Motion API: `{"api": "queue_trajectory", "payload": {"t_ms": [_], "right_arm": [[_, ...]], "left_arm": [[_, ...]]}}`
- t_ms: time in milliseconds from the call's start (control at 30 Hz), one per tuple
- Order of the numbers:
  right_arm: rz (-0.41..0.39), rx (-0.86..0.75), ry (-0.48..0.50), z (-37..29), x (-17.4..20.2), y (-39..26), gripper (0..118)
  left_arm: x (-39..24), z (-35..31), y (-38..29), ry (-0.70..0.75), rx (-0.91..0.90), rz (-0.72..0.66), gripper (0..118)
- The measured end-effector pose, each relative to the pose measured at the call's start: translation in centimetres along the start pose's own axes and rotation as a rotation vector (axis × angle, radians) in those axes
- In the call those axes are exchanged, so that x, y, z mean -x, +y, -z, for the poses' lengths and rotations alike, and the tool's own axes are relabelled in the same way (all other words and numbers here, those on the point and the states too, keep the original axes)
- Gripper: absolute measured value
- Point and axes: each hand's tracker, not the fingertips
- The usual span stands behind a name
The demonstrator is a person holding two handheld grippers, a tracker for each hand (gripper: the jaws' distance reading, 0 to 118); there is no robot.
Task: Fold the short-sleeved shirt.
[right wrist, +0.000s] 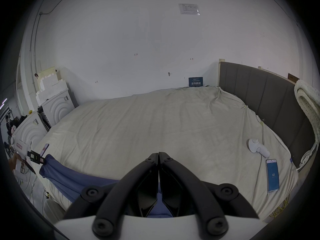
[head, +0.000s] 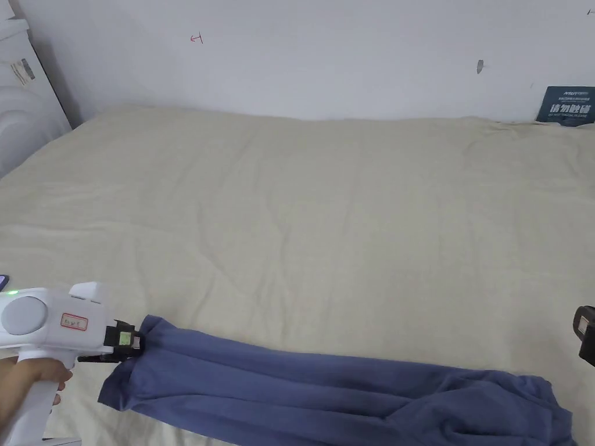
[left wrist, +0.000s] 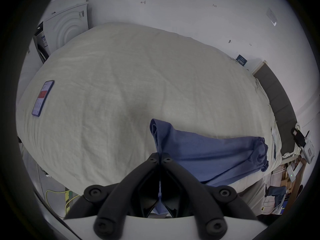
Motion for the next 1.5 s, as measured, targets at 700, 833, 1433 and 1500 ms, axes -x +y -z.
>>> {"api": "queue_trajectory", "payload": {"t_ms": [700,833,1433,1500], "right_arm": [[0.020,-0.001,-0.010,-2.5,-1.4,-1.2,0],[0.025,0.000,-0.025,-3.3,-1.9,-1.4,0],[0.047,0.013,-0.072,-4.3,-3.6,-2.0,0],[0.047,0.013,-0.068,-4.0,-3.9,-2.1,0]], "left_arm": [[-22.4,6.5,-1.0,-0.225,0.162,0.296,0],[-26.0,8.4,-2.0,-0.267,0.199,0.333,0],[-29.9,11.7,-4.9,-0.263,0.219,0.351,111],[-29.5,10.6,-4.5,-0.280,0.172,0.337,111]]}}
